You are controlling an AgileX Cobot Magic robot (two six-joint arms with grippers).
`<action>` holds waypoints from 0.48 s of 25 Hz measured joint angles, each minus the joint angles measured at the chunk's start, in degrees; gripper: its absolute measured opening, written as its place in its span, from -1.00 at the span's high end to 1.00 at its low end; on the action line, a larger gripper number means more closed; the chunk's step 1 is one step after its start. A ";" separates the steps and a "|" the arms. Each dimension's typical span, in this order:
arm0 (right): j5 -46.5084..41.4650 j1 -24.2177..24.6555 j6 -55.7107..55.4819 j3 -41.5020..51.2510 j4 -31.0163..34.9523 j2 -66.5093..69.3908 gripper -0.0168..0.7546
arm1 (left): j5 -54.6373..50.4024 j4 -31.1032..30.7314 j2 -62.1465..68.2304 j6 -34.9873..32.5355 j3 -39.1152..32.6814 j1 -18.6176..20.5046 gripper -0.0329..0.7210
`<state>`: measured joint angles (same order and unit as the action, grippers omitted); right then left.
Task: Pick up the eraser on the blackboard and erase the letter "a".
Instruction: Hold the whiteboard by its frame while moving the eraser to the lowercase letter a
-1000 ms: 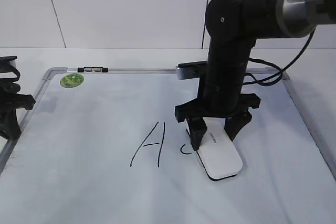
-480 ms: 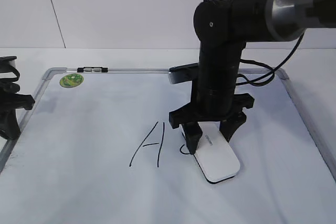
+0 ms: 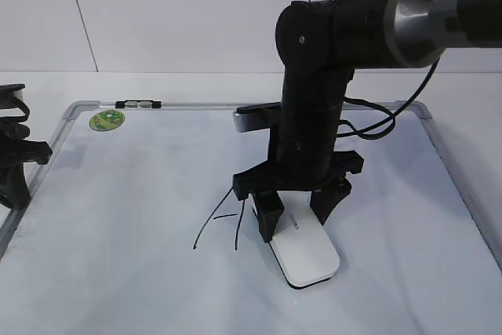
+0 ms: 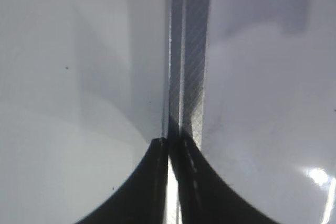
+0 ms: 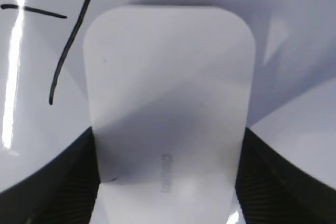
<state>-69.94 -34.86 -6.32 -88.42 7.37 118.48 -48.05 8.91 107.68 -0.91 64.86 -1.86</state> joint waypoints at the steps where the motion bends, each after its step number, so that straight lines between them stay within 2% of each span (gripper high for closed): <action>1: 0.00 0.00 0.00 0.00 0.00 0.00 -0.44 | 0.00 0.00 0.00 0.00 0.00 0.00 0.84; 12: 0.00 -0.22 -1.49 0.00 -2.13 0.00 -0.44 | 0.00 0.21 0.00 0.00 0.00 0.00 0.83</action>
<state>-69.94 -35.09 -7.82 -88.42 5.24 118.48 -48.05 9.12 107.68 -0.91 64.86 -1.86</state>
